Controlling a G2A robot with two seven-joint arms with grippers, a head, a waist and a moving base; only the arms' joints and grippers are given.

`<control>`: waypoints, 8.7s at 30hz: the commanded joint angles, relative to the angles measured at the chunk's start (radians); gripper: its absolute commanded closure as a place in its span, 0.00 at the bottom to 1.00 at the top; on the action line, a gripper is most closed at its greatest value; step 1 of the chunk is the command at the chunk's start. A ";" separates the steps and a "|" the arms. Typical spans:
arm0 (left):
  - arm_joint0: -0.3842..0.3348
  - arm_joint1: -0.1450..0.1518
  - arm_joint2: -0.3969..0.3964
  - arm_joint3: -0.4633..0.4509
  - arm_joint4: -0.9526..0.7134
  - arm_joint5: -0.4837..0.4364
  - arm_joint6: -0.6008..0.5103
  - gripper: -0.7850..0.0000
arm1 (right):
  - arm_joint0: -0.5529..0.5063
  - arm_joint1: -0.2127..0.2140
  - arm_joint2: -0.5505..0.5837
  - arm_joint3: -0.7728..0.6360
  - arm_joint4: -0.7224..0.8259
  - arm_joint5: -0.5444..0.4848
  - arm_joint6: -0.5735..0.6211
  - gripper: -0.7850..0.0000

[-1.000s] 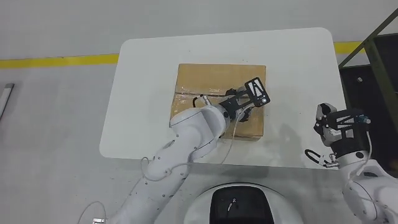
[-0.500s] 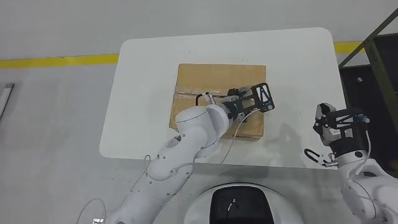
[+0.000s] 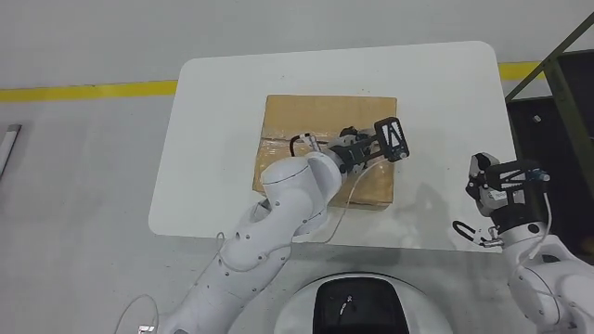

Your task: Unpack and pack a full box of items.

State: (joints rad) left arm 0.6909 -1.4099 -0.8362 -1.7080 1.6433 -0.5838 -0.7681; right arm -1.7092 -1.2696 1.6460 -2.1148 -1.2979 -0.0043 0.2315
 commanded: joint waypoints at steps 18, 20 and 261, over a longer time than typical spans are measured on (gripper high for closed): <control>0.249 0.050 -0.454 -0.321 -0.062 0.230 -0.017 1.00 | 0.045 0.000 -0.007 0.034 0.021 -0.022 0.027 1.00; 0.284 0.056 -0.507 -0.354 -0.075 0.235 -0.024 1.00 | 0.052 0.001 -0.004 0.043 0.027 -0.031 0.030 1.00; -0.170 -0.037 -0.129 0.147 0.233 -0.004 0.254 0.00 | 0.036 0.008 0.079 -0.056 0.045 -0.072 0.054 1.00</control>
State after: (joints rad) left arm 0.4870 -1.4509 -0.9414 -1.5233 1.9021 -0.5786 -0.4877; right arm -1.6740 -1.2636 1.7197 -2.1718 -1.2398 -0.0423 0.2920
